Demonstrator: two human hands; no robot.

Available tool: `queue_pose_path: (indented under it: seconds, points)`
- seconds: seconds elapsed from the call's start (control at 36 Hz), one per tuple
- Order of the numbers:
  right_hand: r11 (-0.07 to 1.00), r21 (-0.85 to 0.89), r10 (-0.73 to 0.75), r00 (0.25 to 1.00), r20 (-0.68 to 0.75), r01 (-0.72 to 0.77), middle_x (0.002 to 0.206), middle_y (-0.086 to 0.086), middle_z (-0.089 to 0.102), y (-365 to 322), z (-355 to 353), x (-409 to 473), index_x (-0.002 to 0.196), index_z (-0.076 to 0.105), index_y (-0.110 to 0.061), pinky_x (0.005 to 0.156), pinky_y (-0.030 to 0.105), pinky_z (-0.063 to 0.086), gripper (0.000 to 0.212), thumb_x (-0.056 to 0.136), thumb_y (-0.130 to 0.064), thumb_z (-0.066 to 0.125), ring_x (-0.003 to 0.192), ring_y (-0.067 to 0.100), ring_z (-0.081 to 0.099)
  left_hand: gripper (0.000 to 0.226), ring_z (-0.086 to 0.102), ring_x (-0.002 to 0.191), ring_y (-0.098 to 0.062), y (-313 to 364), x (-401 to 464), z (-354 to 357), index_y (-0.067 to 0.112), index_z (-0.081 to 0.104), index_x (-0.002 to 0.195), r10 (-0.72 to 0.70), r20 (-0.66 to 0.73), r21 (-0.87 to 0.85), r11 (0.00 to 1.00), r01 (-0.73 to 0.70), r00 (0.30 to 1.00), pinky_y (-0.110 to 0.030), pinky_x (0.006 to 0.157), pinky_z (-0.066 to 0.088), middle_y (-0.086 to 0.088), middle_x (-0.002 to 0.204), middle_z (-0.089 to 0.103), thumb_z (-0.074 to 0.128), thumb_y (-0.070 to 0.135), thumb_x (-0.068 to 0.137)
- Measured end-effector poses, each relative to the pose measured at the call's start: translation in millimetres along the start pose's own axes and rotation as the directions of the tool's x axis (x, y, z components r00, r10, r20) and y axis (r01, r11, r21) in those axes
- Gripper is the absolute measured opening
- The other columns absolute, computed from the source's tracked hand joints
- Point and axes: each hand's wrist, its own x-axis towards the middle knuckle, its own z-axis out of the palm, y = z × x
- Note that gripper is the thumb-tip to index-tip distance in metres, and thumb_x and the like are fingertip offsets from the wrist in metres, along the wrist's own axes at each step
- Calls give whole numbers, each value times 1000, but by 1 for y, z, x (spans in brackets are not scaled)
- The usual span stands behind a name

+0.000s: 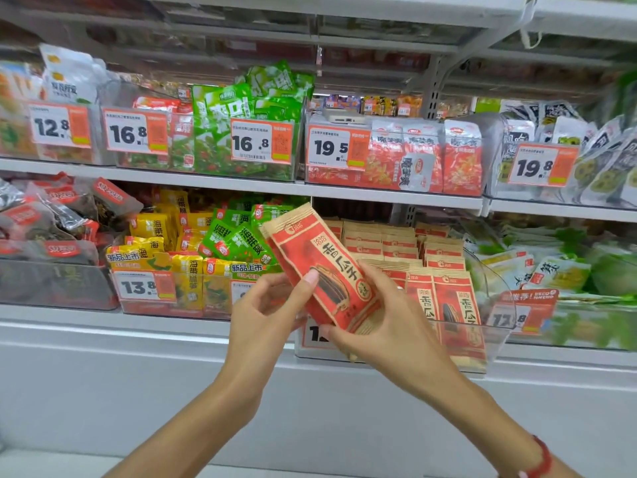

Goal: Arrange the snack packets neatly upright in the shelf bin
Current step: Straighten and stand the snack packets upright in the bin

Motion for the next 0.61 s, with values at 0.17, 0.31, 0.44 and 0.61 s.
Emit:
queue_pose_path:
  seconds: [0.17, 0.31, 0.44, 0.61]
  points:
    - [886, 389, 128, 939, 320, -253, 106, -20, 65, 2, -15, 4, 117, 49, -47, 83, 24, 54, 65, 59, -53, 78, 93, -4, 65, 74, 63, 111, -6, -3, 13, -13, 24, 62, 123, -92, 216, -29, 995, 100, 972, -17, 86, 54, 4, 121, 68, 73, 63, 61]
    - [890, 378, 78, 901, 426, -256, 105, -26, 66, 0, -14, -2, 122, 50, -43, 89, 24, 51, 63, 65, -52, 74, 100, -4, 64, 69, 68, 104, -10, -5, 14, -15, 24, 66, 115, -153, 327, -38, 984, 174, 933, -22, 81, 51, 3, 110, 73, 69, 59, 55]
    - [910, 389, 33, 961, 274, -142, 111, -20, 68, -6, -19, -1, 115, 62, -36, 94, 30, 48, 46, 79, -63, 54, 105, -4, 62, 84, 68, 104, -9, -3, 13, -19, 28, 60, 126, -140, 278, 93, 989, 119, 950, -20, 81, 55, 6, 114, 71, 75, 59, 50]
    - [850, 522, 51, 997, 49, -69, 100, -8, 74, -9, -22, 1, 110, 70, -22, 81, 27, 57, 38, 77, -40, 64, 92, 6, 70, 59, 65, 100, 5, -5, 4, -12, 47, 69, 106, -146, 339, 261, 964, 57, 929, -23, 88, 48, 24, 106, 70, 82, 55, 49]
